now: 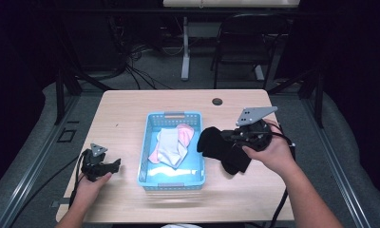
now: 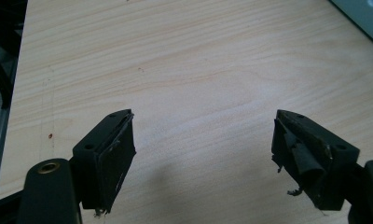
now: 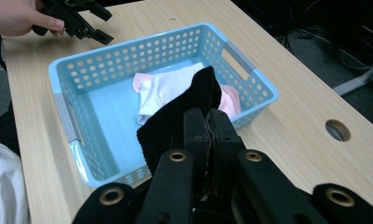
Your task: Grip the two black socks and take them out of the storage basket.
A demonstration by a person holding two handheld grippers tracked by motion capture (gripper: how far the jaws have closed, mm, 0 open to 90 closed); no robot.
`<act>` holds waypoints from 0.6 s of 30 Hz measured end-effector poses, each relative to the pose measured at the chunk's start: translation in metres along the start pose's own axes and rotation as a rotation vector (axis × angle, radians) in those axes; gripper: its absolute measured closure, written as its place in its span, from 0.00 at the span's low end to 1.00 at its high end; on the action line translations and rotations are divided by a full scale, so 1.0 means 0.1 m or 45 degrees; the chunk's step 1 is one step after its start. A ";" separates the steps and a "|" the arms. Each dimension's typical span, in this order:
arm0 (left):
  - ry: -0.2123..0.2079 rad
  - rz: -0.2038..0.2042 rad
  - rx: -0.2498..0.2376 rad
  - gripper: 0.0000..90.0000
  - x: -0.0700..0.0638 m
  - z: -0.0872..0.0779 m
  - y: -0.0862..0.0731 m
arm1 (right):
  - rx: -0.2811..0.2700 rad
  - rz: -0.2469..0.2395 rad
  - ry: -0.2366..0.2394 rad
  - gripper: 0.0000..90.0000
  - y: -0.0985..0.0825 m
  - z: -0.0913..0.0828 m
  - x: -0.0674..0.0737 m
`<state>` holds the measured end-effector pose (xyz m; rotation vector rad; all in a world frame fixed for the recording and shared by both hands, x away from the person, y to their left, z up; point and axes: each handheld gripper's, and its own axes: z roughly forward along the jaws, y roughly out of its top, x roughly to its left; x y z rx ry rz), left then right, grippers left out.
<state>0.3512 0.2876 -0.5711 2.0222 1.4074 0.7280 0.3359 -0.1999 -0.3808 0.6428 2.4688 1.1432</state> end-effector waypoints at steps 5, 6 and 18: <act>0.000 0.006 0.004 0.24 0.00 0.00 0.00 | 0.003 0.023 -0.023 0.97 -0.12 -0.09 -0.01; 0.000 0.006 0.004 0.24 0.00 0.00 0.00 | 0.003 0.023 -0.023 0.97 -0.12 -0.09 -0.01; 0.002 0.006 0.007 0.24 0.00 0.01 0.00 | 0.012 0.088 -0.055 0.97 -0.40 -0.19 -0.04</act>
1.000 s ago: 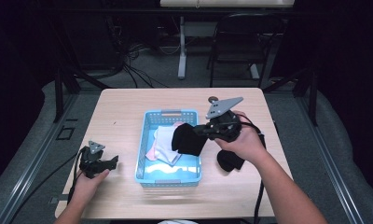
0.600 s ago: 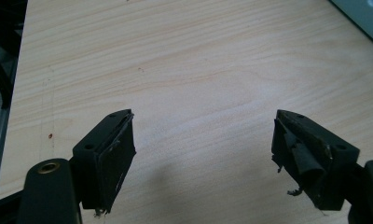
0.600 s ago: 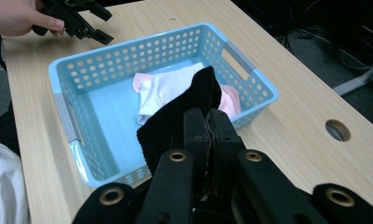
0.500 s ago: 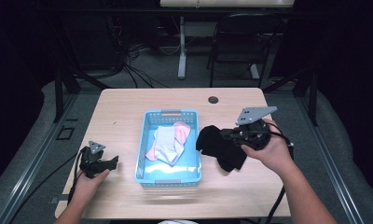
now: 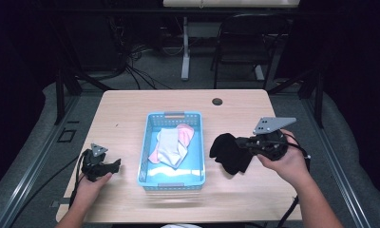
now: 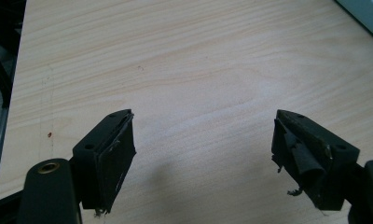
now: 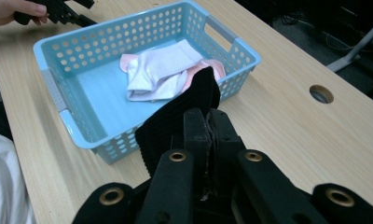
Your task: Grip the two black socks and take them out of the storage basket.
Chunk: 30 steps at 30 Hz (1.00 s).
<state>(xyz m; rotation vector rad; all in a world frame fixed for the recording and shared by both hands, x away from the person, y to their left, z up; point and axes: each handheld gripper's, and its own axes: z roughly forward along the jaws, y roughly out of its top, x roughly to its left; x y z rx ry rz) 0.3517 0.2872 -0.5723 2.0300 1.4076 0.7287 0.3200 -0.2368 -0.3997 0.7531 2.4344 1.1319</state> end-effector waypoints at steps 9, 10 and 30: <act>-0.001 0.003 0.005 0.24 0.00 0.01 0.00 | 0.148 0.129 -0.040 0.97 -0.41 0.33 -0.32; -0.001 0.004 0.005 0.24 0.00 0.01 0.00 | 0.158 0.155 -0.044 0.97 -0.47 0.37 -0.37; 0.002 0.000 0.004 0.24 0.00 0.01 0.00 | 0.180 0.420 -0.162 0.94 -0.95 0.66 -0.75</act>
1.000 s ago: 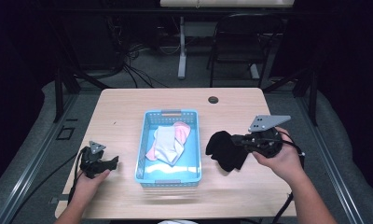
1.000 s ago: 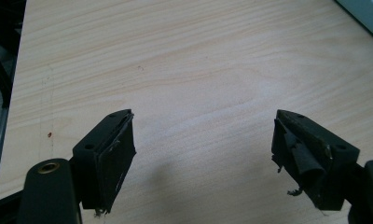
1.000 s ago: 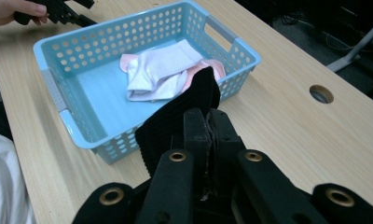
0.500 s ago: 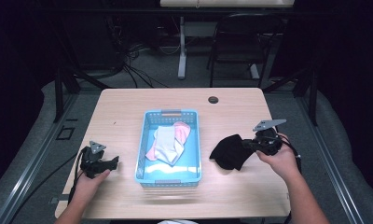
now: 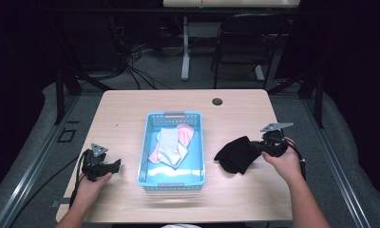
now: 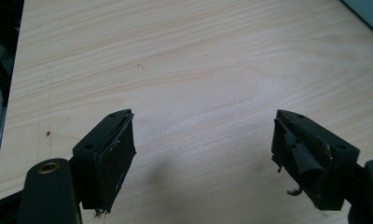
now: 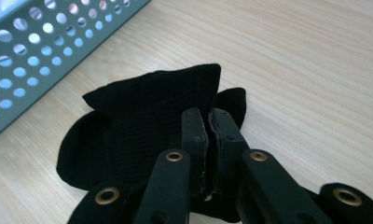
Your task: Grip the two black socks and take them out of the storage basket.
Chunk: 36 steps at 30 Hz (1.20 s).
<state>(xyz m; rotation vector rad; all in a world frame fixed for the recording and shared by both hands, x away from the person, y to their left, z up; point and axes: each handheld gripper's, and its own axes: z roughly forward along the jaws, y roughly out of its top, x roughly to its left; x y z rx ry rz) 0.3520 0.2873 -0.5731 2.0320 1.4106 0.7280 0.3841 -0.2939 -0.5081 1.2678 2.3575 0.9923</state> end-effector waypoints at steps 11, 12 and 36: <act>0.000 0.002 0.000 0.24 -0.01 0.00 0.01 | -0.044 0.018 -0.037 0.73 0.02 -0.01 -0.01; 0.000 0.002 0.000 0.24 -0.01 0.00 0.01 | -0.044 0.018 -0.037 0.73 0.02 -0.01 -0.01; 0.000 0.006 0.001 0.24 -0.01 0.00 0.01 | -0.106 -0.065 -0.010 0.70 0.19 -0.15 0.23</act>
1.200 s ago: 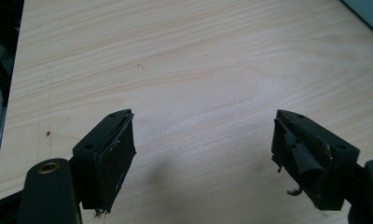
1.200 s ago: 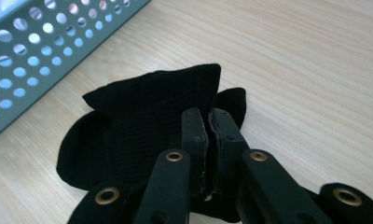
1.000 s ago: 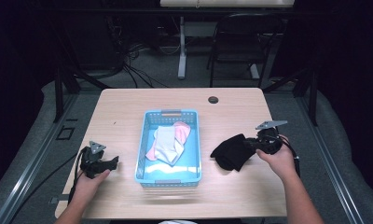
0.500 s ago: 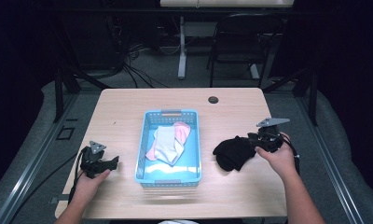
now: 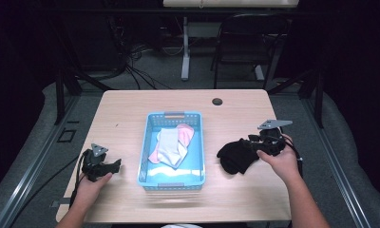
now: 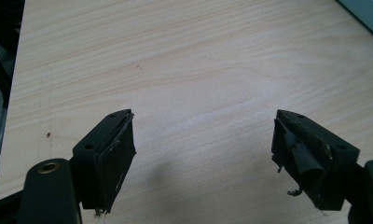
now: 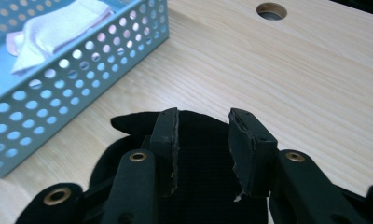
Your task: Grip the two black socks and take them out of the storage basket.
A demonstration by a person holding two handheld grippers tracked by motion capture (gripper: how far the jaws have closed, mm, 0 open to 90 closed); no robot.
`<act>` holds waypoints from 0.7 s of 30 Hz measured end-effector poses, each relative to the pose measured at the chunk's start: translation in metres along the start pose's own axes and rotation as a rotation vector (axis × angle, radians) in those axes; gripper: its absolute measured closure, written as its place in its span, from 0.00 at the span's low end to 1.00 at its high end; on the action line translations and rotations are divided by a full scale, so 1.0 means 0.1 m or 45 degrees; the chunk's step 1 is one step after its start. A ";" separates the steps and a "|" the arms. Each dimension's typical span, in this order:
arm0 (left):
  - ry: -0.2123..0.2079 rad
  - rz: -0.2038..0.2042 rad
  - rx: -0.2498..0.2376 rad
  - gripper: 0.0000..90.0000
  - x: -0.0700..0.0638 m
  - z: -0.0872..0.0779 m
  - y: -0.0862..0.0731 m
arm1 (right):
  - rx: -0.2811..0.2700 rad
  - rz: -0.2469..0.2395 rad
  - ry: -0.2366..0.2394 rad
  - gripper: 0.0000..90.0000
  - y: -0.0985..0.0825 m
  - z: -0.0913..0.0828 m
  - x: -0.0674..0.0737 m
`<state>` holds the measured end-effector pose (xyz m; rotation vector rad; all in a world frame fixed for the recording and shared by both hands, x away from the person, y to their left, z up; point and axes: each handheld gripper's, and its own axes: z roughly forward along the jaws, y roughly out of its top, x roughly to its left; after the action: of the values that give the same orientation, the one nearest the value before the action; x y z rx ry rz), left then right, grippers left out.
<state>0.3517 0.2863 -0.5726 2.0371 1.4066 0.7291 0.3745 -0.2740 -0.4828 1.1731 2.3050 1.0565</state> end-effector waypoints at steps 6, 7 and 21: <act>-0.001 -0.001 0.002 0.24 0.00 0.00 0.00 | -0.025 -0.044 0.022 0.70 0.11 -0.06 0.20; -0.001 0.000 0.003 0.24 0.00 0.00 0.00 | -0.026 -0.055 0.026 0.70 0.12 -0.08 0.24; -0.003 -0.003 0.000 0.24 0.00 0.00 0.00 | -0.036 -0.139 0.048 0.68 0.14 -0.13 0.65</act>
<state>0.3519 0.2867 -0.5730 2.0350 1.4073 0.7258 0.3354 -0.2224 -0.4613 1.0123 2.3458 1.0755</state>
